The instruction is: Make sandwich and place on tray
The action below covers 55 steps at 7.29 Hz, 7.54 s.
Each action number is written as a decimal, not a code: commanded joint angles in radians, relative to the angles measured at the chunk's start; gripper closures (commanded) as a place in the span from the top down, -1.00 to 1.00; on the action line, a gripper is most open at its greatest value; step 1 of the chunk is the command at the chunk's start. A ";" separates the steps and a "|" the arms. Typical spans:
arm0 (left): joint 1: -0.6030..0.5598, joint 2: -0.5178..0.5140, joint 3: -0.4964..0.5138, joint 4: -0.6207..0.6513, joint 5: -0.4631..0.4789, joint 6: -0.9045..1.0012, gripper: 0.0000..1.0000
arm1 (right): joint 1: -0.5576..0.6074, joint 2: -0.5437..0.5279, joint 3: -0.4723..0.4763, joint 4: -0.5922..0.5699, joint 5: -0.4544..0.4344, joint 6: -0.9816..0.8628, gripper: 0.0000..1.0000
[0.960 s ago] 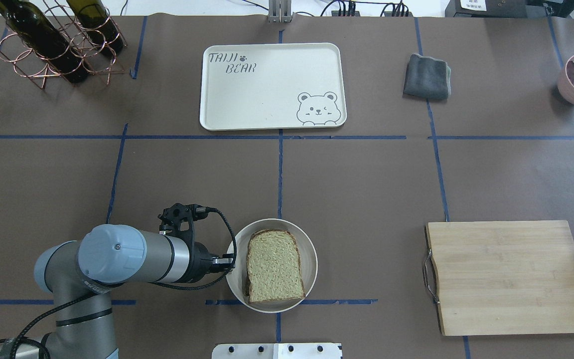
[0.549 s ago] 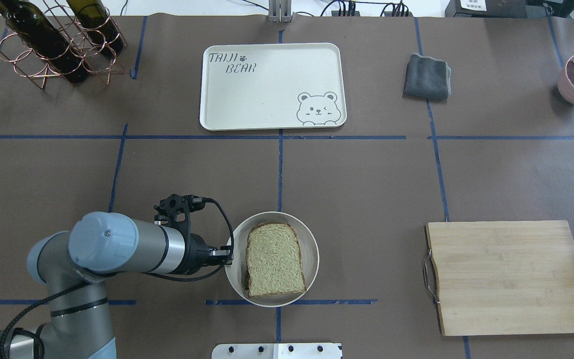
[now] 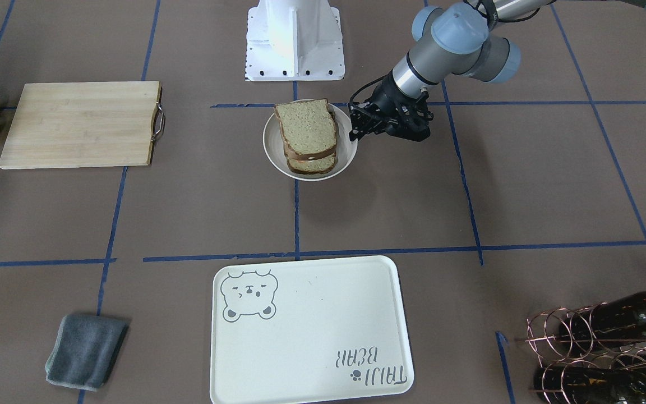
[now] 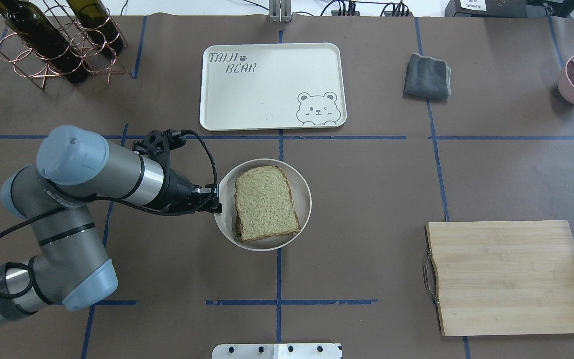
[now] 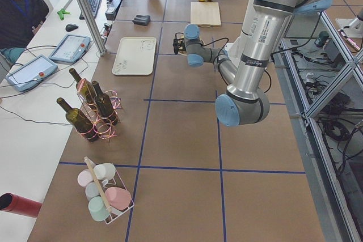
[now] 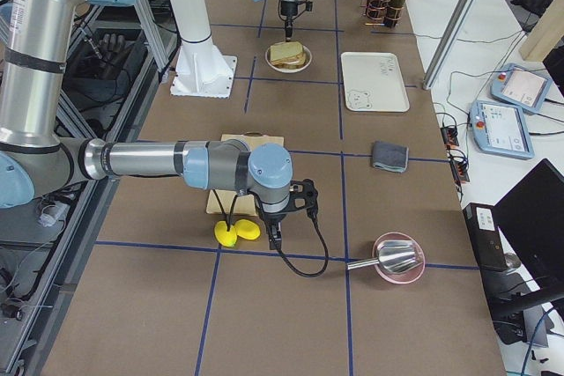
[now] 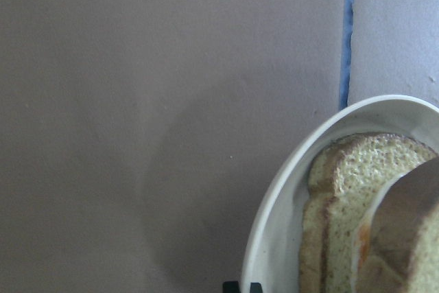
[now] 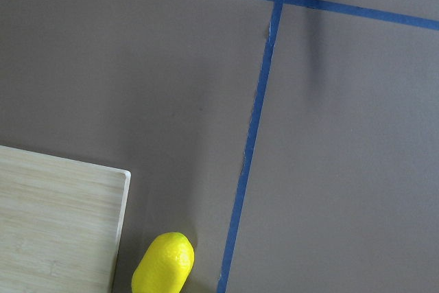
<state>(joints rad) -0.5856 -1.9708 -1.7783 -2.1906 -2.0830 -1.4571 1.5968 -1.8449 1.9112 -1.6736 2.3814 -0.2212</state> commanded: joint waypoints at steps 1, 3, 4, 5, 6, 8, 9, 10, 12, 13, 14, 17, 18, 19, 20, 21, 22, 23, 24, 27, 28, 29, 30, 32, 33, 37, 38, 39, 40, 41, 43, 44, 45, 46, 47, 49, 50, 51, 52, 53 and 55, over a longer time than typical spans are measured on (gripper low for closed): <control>-0.103 -0.112 0.115 0.006 -0.084 0.038 -1.00 | 0.000 0.001 0.000 0.000 -0.001 0.003 1.00; -0.160 -0.260 0.295 0.044 -0.088 0.116 -1.00 | 0.000 0.001 0.000 0.002 -0.002 0.000 1.00; -0.184 -0.322 0.375 0.054 -0.088 0.151 -1.00 | 0.000 -0.001 0.000 0.002 -0.002 -0.003 1.00; -0.204 -0.397 0.479 0.054 -0.089 0.158 -1.00 | 0.000 -0.001 0.000 0.000 -0.001 -0.004 1.00; -0.221 -0.505 0.625 0.052 -0.091 0.175 -1.00 | -0.001 -0.001 -0.001 0.000 -0.001 -0.001 1.00; -0.273 -0.583 0.777 0.052 -0.135 0.242 -1.00 | -0.001 0.001 0.000 0.002 -0.001 0.005 1.00; -0.292 -0.623 0.862 0.043 -0.138 0.262 -1.00 | 0.000 0.001 -0.001 0.000 -0.001 0.005 1.00; -0.312 -0.634 0.919 0.010 -0.141 0.293 -1.00 | 0.000 0.001 -0.001 0.000 -0.001 0.005 1.00; -0.315 -0.643 1.037 -0.111 -0.146 0.299 -1.00 | 0.000 0.004 -0.003 0.002 -0.002 0.005 1.00; -0.313 -0.648 1.078 -0.151 -0.146 0.299 -1.00 | -0.001 0.006 -0.003 0.000 -0.004 0.006 1.00; -0.313 -0.663 1.117 -0.179 -0.146 0.300 -1.00 | -0.001 0.007 -0.003 0.000 -0.004 0.006 1.00; -0.313 -0.674 1.134 -0.192 -0.143 0.299 -1.00 | 0.000 0.007 0.000 0.000 -0.002 0.006 1.00; -0.313 -0.674 1.135 -0.192 -0.144 0.299 -0.52 | 0.000 0.007 0.000 0.000 -0.001 0.006 1.00; -0.313 -0.675 1.136 -0.192 -0.143 0.299 -0.05 | 0.000 0.007 0.000 0.002 -0.001 0.006 1.00; -0.313 -0.680 1.134 -0.190 -0.143 0.299 0.30 | 0.000 0.007 0.002 0.002 -0.001 0.006 1.00; -0.313 -0.683 1.132 -0.190 -0.143 0.297 0.99 | -0.001 0.009 0.002 0.002 -0.001 0.006 1.00; -0.313 -0.683 1.129 -0.187 -0.141 0.299 1.00 | 0.000 0.009 0.003 0.002 -0.002 0.008 1.00; -0.315 -0.683 1.111 -0.182 -0.141 0.305 1.00 | -0.001 0.012 0.005 0.002 -0.002 0.008 1.00; -0.324 -0.680 1.070 -0.172 -0.143 0.310 1.00 | -0.001 0.013 0.003 0.002 -0.002 0.009 1.00; -0.349 -0.561 0.712 0.131 -0.141 0.405 1.00 | -0.001 0.013 0.002 0.002 -0.002 0.011 1.00; -0.359 -0.484 0.574 0.202 -0.143 0.431 1.00 | -0.001 0.015 0.000 0.002 -0.002 0.010 1.00; -0.372 -0.417 0.447 0.304 -0.143 0.530 1.00 | -0.001 0.013 0.002 0.002 -0.004 0.010 1.00; -0.405 -0.340 0.325 0.390 -0.143 0.634 1.00 | -0.001 0.013 0.000 0.002 -0.005 0.010 1.00; -0.492 -0.199 0.129 0.555 -0.141 0.873 1.00 | -0.001 0.013 0.000 0.002 -0.005 0.008 1.00; -0.540 -0.150 0.076 0.624 -0.141 0.993 1.00 | -0.001 0.013 -0.001 0.002 -0.005 0.009 1.00; -0.716 0.085 0.049 0.650 -0.147 1.379 1.00 | -0.001 0.013 -0.003 0.000 -0.005 0.023 1.00; -0.765 0.158 0.046 0.646 -0.161 1.438 1.00 | -0.001 0.012 -0.001 0.000 -0.002 0.023 1.00; -0.802 0.231 0.040 0.647 -0.184 1.445 1.00 | 0.000 0.006 0.003 0.000 -0.001 0.023 1.00; -0.804 0.272 0.066 0.650 -0.190 1.445 1.00 | -0.001 0.009 0.002 0.000 -0.001 0.023 1.00; -0.815 0.329 0.068 0.643 -0.275 1.446 1.00 | 0.000 0.009 0.002 0.002 -0.002 0.023 1.00; -0.914 0.447 0.056 0.635 -0.335 1.501 1.00 | -0.001 0.010 0.000 0.000 -0.002 0.023 1.00; -0.953 0.499 0.054 0.634 -0.335 1.520 1.00 | 0.000 0.010 -0.001 0.000 -0.002 0.025 1.00; -0.980 0.512 0.053 0.640 -0.330 1.519 1.00 | -0.001 0.010 -0.001 0.000 -0.002 0.023 1.00; -0.984 0.510 0.068 0.646 -0.321 1.514 1.00 | -0.001 0.010 -0.001 0.002 -0.002 0.023 1.00; -0.985 0.506 0.060 0.647 -0.306 1.511 1.00 | -0.001 0.010 -0.003 0.000 -0.001 0.023 1.00; -0.988 0.513 0.063 0.649 -0.264 1.511 1.00 | -0.001 0.012 -0.012 0.000 -0.002 0.022 1.00; -0.988 0.520 0.062 0.649 -0.262 1.511 1.00 | 0.000 0.013 -0.008 0.003 -0.004 0.013 1.00; -0.990 0.533 0.044 0.647 -0.267 1.520 1.00 | 0.000 0.010 -0.009 0.003 -0.008 0.011 1.00; -0.988 0.538 0.036 0.646 -0.267 1.519 1.00 | 0.000 0.012 -0.011 0.003 -0.010 0.013 1.00; -0.988 0.538 0.034 0.646 -0.269 1.518 1.00 | 0.000 0.013 -0.011 0.003 -0.008 0.011 1.00; -0.988 0.537 0.025 0.647 -0.269 1.518 1.00 | 0.000 0.010 -0.009 0.003 -0.005 0.010 1.00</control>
<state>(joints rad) -1.5739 -1.4348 -1.7470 -1.5443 -2.3514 0.0613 1.5969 -1.8332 1.9021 -1.6705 2.3750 -0.2110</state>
